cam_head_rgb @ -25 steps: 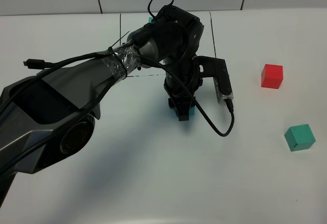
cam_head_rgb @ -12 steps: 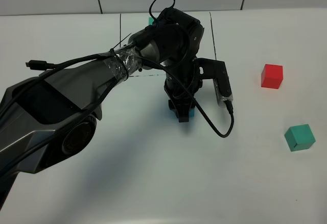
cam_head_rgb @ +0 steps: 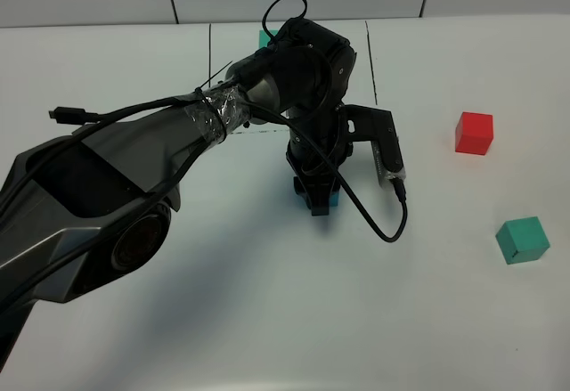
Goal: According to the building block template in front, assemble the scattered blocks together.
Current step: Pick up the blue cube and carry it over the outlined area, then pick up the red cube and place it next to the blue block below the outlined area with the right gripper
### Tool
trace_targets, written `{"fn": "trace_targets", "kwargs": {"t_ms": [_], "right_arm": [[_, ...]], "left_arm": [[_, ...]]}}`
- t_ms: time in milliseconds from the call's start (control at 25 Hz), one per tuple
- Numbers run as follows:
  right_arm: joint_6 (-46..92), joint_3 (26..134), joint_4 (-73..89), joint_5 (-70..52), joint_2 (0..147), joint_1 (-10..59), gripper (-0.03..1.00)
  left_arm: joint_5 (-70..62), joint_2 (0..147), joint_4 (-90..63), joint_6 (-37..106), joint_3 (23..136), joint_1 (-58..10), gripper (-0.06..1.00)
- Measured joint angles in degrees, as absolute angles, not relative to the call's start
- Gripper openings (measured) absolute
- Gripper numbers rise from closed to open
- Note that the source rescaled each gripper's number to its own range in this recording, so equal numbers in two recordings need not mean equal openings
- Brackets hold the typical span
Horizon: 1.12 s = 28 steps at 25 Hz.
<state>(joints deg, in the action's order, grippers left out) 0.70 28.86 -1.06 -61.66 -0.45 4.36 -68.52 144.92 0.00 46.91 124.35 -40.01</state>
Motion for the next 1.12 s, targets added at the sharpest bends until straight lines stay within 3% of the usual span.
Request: {"fn": "trace_targets", "kwargs": {"t_ms": [320,440,600,680,800,1120], "right_arm": [[0.57,28.86,-1.06,-61.66,-0.45,4.36,0.77],[0.57,28.86,-1.06,-61.66,-0.45,4.36,0.77],[0.57,28.86,-1.06,-61.66,-0.45,4.36,0.77],[0.57,28.86,-1.06,-61.66,-0.45,4.36,0.77],[0.57,28.86,-1.06,-61.66,-0.45,4.36,0.77],[0.57,28.86,-1.06,-61.66,-0.45,4.36,0.77]], "left_arm": [[-68.52,144.92,0.0,46.91,124.35,-40.01,0.03],[-68.52,145.18,0.4,46.91,124.35,-40.01,0.29],[-68.52,145.12,0.4,46.91,124.35,-40.01,0.75],[-68.52,144.78,0.4,46.91,124.56,-40.01,0.88],[-68.52,143.27,0.52,46.13,124.99,-40.01,0.95],[-68.57,136.46,0.54,33.89,125.17,-38.22,0.97]]}}
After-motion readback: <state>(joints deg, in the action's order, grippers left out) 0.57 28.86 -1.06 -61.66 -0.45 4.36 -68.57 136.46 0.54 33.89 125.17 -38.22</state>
